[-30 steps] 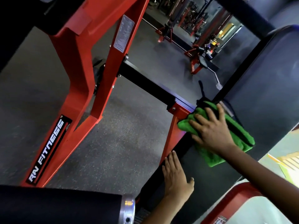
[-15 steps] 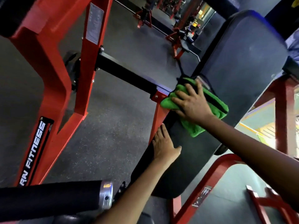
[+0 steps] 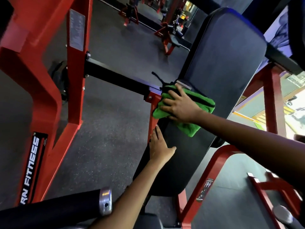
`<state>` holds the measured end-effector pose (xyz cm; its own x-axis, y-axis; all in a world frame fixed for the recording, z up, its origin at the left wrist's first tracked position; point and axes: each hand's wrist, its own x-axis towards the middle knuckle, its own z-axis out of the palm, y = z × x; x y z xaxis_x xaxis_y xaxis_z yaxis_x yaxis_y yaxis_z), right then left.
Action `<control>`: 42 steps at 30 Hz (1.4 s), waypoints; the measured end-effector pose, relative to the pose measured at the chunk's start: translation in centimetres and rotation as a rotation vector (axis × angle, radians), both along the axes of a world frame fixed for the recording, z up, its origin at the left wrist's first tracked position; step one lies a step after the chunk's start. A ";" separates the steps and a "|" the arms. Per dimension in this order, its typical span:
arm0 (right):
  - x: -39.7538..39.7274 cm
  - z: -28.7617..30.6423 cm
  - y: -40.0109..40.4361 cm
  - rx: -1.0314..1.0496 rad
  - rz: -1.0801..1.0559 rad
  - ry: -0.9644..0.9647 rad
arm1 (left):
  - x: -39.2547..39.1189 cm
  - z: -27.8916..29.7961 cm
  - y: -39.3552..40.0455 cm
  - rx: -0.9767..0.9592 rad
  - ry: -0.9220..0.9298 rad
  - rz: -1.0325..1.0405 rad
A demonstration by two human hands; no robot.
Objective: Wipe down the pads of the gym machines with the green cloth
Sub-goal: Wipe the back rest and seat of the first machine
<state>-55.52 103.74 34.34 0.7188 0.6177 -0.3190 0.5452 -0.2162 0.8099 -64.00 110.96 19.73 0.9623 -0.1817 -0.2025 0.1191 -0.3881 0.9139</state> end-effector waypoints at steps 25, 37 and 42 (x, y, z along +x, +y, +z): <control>5.9 8.9 -0.8 0.192 -0.016 -0.080 | 6.9 7.8 -2.7 0.072 -0.295 0.103; 7.0 11.1 -1.8 0.136 0.084 -0.048 | 9.5 8.0 -0.4 0.045 -0.401 -0.049; 9.3 15.7 -2.2 0.297 0.016 -0.201 | 12.4 9.7 -0.5 -0.069 -0.455 -0.088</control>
